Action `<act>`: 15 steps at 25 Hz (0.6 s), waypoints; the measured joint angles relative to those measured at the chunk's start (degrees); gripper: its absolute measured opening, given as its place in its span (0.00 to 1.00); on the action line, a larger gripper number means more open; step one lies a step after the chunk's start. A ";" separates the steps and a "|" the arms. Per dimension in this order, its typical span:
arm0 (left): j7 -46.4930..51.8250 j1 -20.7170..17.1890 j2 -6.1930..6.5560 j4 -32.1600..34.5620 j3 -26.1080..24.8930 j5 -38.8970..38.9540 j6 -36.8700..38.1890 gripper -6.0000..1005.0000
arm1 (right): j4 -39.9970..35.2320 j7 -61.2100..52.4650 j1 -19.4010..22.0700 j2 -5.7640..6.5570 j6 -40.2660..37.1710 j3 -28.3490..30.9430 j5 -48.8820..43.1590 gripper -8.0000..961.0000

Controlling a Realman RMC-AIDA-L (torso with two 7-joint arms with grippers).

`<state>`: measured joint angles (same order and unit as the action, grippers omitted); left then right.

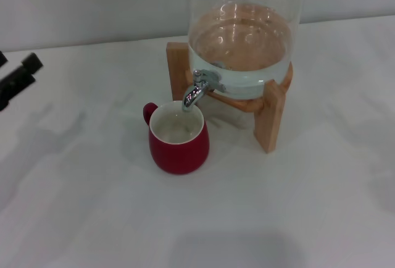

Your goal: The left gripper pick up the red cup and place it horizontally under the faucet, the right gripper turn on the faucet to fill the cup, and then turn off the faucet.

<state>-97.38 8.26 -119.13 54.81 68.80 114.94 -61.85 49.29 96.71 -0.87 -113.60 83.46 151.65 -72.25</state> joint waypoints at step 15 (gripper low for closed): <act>-1.88 0.49 -0.04 -1.07 -5.64 8.49 -5.29 0.88 | 12.15 -7.91 1.61 -1.76 5.50 -2.70 -11.96 0.75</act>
<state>-99.25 8.75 -119.17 53.75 63.16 123.43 -67.14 61.44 88.80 0.74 -115.36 88.96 148.95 -84.21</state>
